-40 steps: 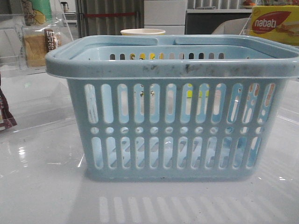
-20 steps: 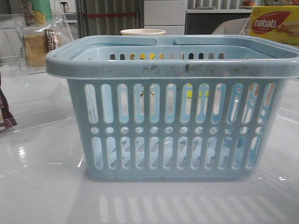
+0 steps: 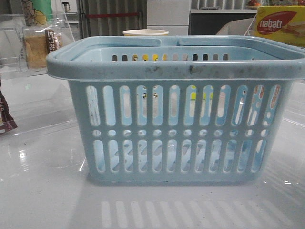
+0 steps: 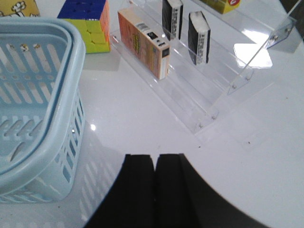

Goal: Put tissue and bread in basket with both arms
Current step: 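Close the right gripper on a white tissue pack on the stand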

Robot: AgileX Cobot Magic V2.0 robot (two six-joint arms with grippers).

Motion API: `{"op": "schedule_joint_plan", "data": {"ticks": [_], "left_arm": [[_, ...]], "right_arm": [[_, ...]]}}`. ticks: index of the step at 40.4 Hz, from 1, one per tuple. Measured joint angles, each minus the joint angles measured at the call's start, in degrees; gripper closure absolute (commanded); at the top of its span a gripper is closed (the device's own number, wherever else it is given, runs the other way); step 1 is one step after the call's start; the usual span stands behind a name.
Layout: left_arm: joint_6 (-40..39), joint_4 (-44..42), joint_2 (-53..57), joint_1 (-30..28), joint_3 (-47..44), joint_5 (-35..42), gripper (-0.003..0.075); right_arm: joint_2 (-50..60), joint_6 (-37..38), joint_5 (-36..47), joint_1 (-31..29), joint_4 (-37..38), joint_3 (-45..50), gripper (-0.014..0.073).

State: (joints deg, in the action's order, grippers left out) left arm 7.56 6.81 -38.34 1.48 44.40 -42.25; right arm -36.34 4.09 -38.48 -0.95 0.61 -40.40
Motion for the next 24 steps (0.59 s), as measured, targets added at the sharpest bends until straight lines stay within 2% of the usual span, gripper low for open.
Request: {"op": "schedule_joint_plan", "data": {"ticks": [3,5,10,12,15,24], "left_arm": [[0.00,0.00,-1.07,0.00,0.00,-0.13,0.0545],[0.00,0.00,-1.50,0.00,0.00,-0.13,0.0465],[0.17,0.00,-2.01,0.00,-0.09,-0.13,0.0243],[0.38,0.00,-2.11,0.00,-0.09,-0.13,0.0211],[0.54,0.00,-2.23,0.00,-0.09,-0.13,0.0212],[0.64,0.00,-2.23,0.00,-0.09,-0.13,0.0213]], "right_arm": [[-1.79,0.00,-0.36,0.00,0.00,0.10,0.0503],[-3.07,0.00,-0.63,0.00,0.00,0.10,0.0447],[-5.65,0.00,-1.04,0.00,0.00,0.10,0.0237],[-6.54,0.00,-1.04,0.00,0.00,0.10,0.0165],[-7.90,0.00,-1.04,0.00,0.00,0.10,0.0102],[-12.58,0.00,2.39,0.00,1.38,0.10,0.0093]]}}
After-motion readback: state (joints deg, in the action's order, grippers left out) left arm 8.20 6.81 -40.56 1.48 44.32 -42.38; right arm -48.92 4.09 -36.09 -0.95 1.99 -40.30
